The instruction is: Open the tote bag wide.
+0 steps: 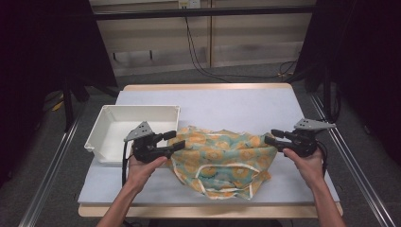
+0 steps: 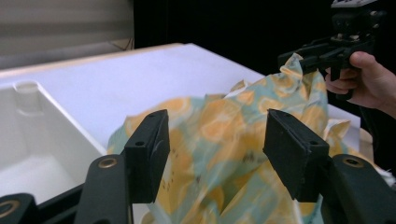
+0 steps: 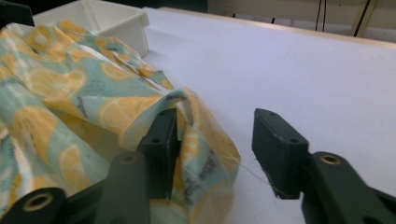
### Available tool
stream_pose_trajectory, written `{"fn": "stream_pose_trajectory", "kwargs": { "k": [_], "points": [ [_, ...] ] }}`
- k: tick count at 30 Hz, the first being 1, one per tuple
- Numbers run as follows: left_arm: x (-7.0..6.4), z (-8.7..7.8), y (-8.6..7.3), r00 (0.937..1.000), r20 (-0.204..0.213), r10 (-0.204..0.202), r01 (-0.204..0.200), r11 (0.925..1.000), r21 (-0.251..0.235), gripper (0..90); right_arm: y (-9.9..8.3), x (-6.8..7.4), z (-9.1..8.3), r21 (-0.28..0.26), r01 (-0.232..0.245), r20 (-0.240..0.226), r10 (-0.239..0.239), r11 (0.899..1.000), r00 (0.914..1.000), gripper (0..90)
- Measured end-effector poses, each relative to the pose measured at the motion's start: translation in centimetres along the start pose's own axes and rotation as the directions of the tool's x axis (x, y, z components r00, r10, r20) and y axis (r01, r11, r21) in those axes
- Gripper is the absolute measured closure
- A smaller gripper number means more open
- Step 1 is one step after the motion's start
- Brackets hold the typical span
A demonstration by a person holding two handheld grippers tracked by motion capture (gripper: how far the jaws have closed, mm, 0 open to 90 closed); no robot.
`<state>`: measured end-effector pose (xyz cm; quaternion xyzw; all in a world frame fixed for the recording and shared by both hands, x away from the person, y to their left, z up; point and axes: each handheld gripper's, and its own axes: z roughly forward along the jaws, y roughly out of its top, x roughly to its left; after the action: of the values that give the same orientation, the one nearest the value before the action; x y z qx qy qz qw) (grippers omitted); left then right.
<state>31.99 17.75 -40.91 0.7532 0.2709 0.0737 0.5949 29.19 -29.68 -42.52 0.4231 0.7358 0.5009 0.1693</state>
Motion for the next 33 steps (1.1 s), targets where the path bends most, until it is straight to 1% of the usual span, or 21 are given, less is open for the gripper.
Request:
{"fn": "stream_pose_trajectory", "kwargs": {
  "k": [2, 3, 4, 6, 9, 10, 11, 13, 14, 15, 17, 18, 19, 20, 21, 23, 24, 27, 30, 32, 33],
  "points": [
    [-0.7, -0.9, 0.5, 0.9998, -0.005, 0.019, -0.019, 0.9997, -0.012, 40.9, 0.4, 0.3, -0.9, -0.021, -0.006, -0.008, 0.006, 1.0, 0.9999, 46.1],
    [-1.2, -1.2, 0.6, 0.9988, -0.008, 0.049, -0.049, 0.9987, -0.017, 42.3, 0.5, 0.4, -1.2, -0.019, 0.007, 0.002, -0.007, 1.0, 1.0, 44.5],
    [-1.6, -1.2, 0.7, 0.9981, -0.005, 0.062, -0.062, 0.998, -0.013, 48.2, 0.6, 0.6, -1.6, -0.02, 0.019, 0.018, -0.018, 1.0, 0.9997, 43.0],
    [-2.6, -0.6, 0.9, 0.9956, 0.053, 0.078, -0.077, 0.997, -0.006, 55.0, 0.8, 0.9, -2.1, -0.031, 0.024, 0.025, -0.023, 0.999, 0.9994, 41.8],
    [-4.2, 1.5, 0.9, 0.9887, 0.115, 0.097, -0.1, 0.9948, 0.02, 57.9, 1.2, 1.2, -2.8, -0.072, 0.012, 0.051, -0.009, 0.997, 0.9987, 33.3],
    [-4.6, 2.2, 0.9, 0.9867, 0.125, 0.104, -0.109, 0.9936, 0.031, 57.5, 1.4, 1.3, -2.8, -0.074, 0.002, 0.04, 0.001, 0.997, 0.9992, 33.4],
    [-5.2, 3.3, 0.8, 0.9828, 0.155, 0.099, -0.107, 0.9932, 0.044, 55.7, 1.6, 1.4, -2.8, -0.07, 0.01, 0.032, -0.007, 0.998, 0.9994, 33.4],
    [-6.0, 5.1, 0.6, 0.9766, 0.19, 0.101, -0.113, 0.9919, 0.057, 52.6, 2.0, 1.8, -2.5, -0.059, 0.022, 0.025, -0.021, 0.998, 0.9995, 36.7],
    [-6.3, 5.9, 0.6, 0.9711, 0.218, 0.098, -0.114, 0.9916, 0.062, 52.6, 2.4, 2.1, -2.2, -0.058, 0.035, 0.005, -0.035, 0.998, 0.9994, 39.2],
    [-6.7, 6.6, 0.5, 0.9656, 0.247, 0.081, -0.098, 0.9935, 0.058, 53.1, 2.7, 2.3, -2.0, -0.053, 0.047, -0.012, -0.048, 0.997, 0.9988, 42.5],
    [-7.4, 7.7, 0.5, 0.9551, 0.284, 0.085, -0.102, 0.9937, 0.045, 60.2, 3.1, 2.8, -1.3, -0.042, 0.059, -0.036, -0.06, 0.997, 0.9975, 45.8],
    [-7.8, 8.2, 0.6, 0.9567, 0.273, 0.102, -0.123, 0.9906, 0.061, 60.2, 3.3, 3.1, -0.9, -0.038, 0.064, -0.05, -0.066, 0.997, 0.9966, 46.8],
    [-8.1, 9.0, 0.6, 0.9511, 0.289, 0.11, -0.134, 0.9886, 0.067, 60.2, 3.4, 3.3, -0.5, -0.028, 0.072, -0.068, -0.074, 0.997, 0.995, 46.9],
    [-8.4, 9.6, 0.7, 0.9498, 0.293, 0.109, -0.136, 0.9878, 0.075, 60.1, 3.4, 3.6, 0.1, -0.01, 0.082, -0.085, -0.083, 0.997, 0.9929, 46.8],
    [-8.5, 9.9, 0.7, 0.9552, 0.271, 0.118, -0.146, 0.9858, 0.084, 58.6, 3.3, 3.8, 0.6, 0.003, 0.095, -0.092, -0.094, 0.995, 0.9913, 46.7],
    [-8.3, 10.9, 0.8, 0.9587, 0.264, 0.105, -0.135, 0.986, 0.097, 52.8, 3.1, 4.1, 1.3, 0.027, 0.112, -0.094, -0.109, 0.993, 0.9895, 43.3],
    [-8.0, 11.2, 0.8, 0.9599, 0.262, 0.099, -0.132, 0.9852, 0.11, 50.1, 2.9, 4.1, 1.6, 0.035, 0.12, -0.093, -0.116, 0.992, 0.9888, 41.5],
    [-7.7, 11.7, 0.7, 0.9583, 0.272, 0.086, -0.118, 0.9875, 0.104, 49.6, 2.2, 3.9, 2.5, 0.055, 0.098, -0.112, -0.091, 0.994, 0.9895, 33.8],
    [-8.2, 12.0, 0.5, 0.9456, 0.303, 0.118, -0.156, 0.982, 0.106, 53.0, 1.8, 3.8, 3.0, 0.086, 0.109, -0.136, -0.096, 0.99, 0.986, 32.0],
    [-8.6, 12.4, 0.3, 0.9411, 0.312, 0.131, -0.177, 0.9762, 0.125, 55.1, 1.5, 3.7, 3.4, 0.107, 0.116, -0.141, -0.1, 0.988, 0.985, 31.2],
    [-8.7, 12.6, 0.1, 0.9372, 0.32, 0.14, -0.191, 0.9723, 0.135, 57.6, 1.5, 3.7, 3.6, 0.118, 0.121, -0.14, -0.104, 0.986, 0.9847, 30.7]
  ]
}}
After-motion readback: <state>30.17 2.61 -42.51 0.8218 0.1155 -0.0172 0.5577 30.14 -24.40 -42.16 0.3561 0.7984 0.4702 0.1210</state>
